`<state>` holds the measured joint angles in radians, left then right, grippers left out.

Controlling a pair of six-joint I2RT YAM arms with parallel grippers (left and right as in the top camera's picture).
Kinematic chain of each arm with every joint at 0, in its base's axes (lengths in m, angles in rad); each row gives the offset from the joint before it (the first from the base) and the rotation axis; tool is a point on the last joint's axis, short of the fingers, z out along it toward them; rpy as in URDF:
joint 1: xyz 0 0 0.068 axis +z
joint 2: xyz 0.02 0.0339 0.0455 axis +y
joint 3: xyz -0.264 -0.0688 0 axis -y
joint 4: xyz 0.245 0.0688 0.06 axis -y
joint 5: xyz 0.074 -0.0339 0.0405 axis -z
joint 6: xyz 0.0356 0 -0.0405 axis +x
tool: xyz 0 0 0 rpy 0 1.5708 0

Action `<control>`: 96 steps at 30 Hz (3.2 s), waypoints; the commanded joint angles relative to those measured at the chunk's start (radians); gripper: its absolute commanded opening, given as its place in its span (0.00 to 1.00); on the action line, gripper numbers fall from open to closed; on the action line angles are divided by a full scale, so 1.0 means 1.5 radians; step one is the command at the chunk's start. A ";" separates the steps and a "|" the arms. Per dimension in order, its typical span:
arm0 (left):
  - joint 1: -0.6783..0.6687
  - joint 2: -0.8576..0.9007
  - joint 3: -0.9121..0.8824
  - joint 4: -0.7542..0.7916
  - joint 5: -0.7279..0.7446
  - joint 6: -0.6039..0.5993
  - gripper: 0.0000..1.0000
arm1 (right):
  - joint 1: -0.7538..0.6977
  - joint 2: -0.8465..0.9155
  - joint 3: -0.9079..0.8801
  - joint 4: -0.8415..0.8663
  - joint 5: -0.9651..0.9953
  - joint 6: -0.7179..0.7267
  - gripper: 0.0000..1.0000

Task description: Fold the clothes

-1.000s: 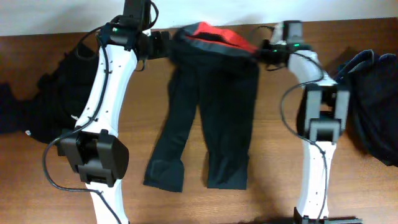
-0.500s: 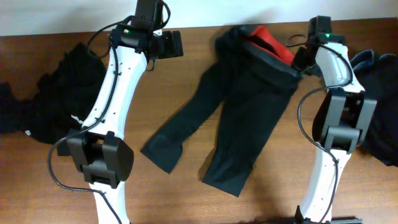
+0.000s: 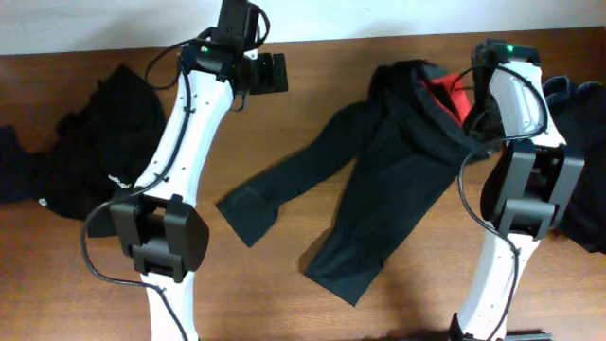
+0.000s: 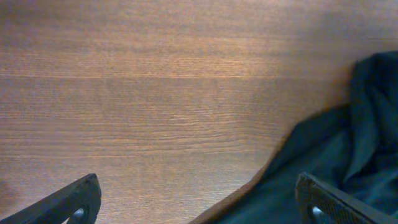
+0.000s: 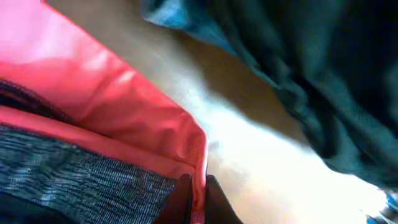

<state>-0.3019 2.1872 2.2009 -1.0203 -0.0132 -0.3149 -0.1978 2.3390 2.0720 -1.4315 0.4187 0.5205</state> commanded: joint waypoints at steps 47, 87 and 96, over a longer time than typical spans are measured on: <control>-0.001 0.008 -0.353 -0.103 -0.021 0.137 0.77 | 0.118 -0.027 0.316 -0.064 -0.239 -0.245 0.99; 0.105 0.013 -0.466 0.466 -0.087 0.161 0.03 | 0.128 -0.027 0.315 -0.047 -0.245 -0.244 0.99; 0.106 0.090 -0.457 0.636 -0.087 0.168 0.01 | 0.146 -0.027 0.315 -0.048 -0.244 -0.244 0.99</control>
<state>-0.1482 2.2459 1.5051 -0.1001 -0.1322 -0.0715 0.0097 2.3287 2.5301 -1.5051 0.0601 0.1535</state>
